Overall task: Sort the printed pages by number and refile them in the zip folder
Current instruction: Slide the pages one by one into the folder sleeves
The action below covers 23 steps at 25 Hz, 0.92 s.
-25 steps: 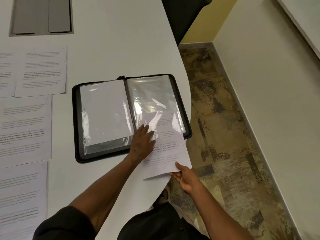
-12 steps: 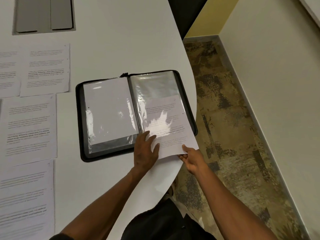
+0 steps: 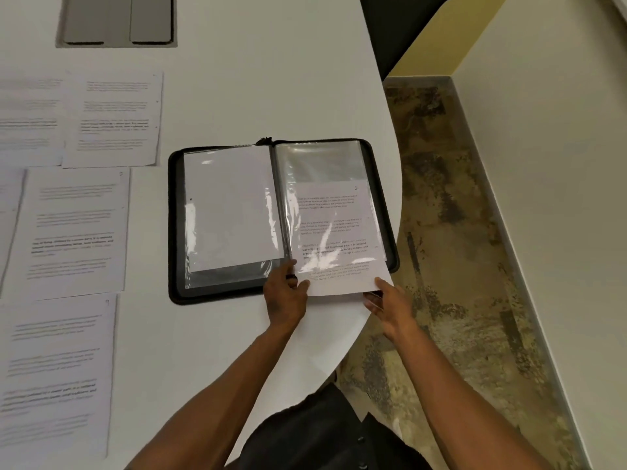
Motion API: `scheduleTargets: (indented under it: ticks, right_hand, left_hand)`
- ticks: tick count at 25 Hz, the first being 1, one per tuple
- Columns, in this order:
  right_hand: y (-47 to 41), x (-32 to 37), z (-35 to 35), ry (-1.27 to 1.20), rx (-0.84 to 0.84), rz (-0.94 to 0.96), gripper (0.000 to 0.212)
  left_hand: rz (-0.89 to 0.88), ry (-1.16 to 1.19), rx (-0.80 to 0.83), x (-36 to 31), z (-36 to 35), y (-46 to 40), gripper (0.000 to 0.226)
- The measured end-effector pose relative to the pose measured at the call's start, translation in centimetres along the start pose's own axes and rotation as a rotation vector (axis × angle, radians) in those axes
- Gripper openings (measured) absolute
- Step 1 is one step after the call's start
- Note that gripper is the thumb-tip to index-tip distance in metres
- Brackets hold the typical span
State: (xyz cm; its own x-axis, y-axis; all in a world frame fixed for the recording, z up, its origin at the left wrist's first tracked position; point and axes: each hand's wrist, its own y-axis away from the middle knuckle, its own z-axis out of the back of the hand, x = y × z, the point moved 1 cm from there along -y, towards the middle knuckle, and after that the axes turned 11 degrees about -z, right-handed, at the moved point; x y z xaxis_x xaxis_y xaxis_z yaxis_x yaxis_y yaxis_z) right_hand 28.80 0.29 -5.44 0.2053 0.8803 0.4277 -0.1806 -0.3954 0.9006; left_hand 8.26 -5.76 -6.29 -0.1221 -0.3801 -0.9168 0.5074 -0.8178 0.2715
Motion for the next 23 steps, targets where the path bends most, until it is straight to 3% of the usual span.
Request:
scheduleTargets:
  ticks: [5, 11, 15, 18, 21, 23]
  right_hand:
    - [-0.5, 1.7, 0.4, 0.187, -0.111, 0.113, 0.018]
    - [-2.0, 4.2, -0.8, 0.377, -0.086, 0.2, 0.029]
    - [-2.9, 5.1, -1.3, 0.314, -0.047, 0.129, 0.029]
    - [-3.5, 5.2, -1.1, 0.224, -0.078, 0.12, 0.042]
    - [-3.6, 5.8, -0.9, 0.333, -0.067, 0.211, 0.049]
    - [-3.7, 6.2, -0.9, 0.406, -0.094, 0.277, 0.04]
  left_hand:
    - [-0.148, -0.132, 0.015, 0.6, -0.3, -0.7, 0.037]
    - [-0.459, -0.726, 0.085, 1.9, -1.3, -2.5, 0.036]
    - [-0.628, -0.888, 0.141, 1.3, -2.3, -4.0, 0.034]
    - [-0.645, -0.887, 0.276, 1.2, -3.4, -4.5, 0.053]
    - [-0.687, -0.973, 0.48, 1.0, -4.7, -4.2, 0.08]
    - [-0.686, -0.98, 0.479, 0.6, -5.6, -3.9, 0.073]
